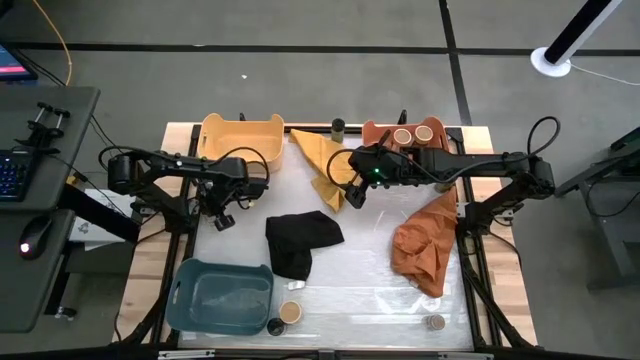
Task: Sort spices by type
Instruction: Put the top brown seasoning bottle into the yellow bin
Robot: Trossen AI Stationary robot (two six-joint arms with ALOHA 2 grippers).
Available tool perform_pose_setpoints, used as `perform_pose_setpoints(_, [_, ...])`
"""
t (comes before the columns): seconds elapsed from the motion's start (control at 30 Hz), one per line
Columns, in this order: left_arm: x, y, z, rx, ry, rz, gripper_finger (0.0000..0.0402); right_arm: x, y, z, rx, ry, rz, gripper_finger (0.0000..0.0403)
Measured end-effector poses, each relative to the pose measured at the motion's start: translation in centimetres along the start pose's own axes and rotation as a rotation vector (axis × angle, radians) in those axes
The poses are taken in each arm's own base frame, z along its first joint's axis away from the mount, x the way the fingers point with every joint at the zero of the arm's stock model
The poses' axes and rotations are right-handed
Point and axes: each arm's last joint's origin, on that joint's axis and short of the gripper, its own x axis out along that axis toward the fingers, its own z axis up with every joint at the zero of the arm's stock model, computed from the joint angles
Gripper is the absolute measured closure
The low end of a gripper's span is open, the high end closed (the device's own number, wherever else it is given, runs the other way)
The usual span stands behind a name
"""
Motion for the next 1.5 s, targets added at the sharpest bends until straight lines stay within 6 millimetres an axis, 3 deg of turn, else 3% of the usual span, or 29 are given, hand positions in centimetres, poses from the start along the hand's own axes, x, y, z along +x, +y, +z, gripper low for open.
perform_pose_setpoints(1.5, [-0.2, -0.6, 1.3, -0.018, -0.13, -0.098, 0.0401, 0.0, 0.0, 0.0, 0.004, 0.0, 0.0, 0.0055])
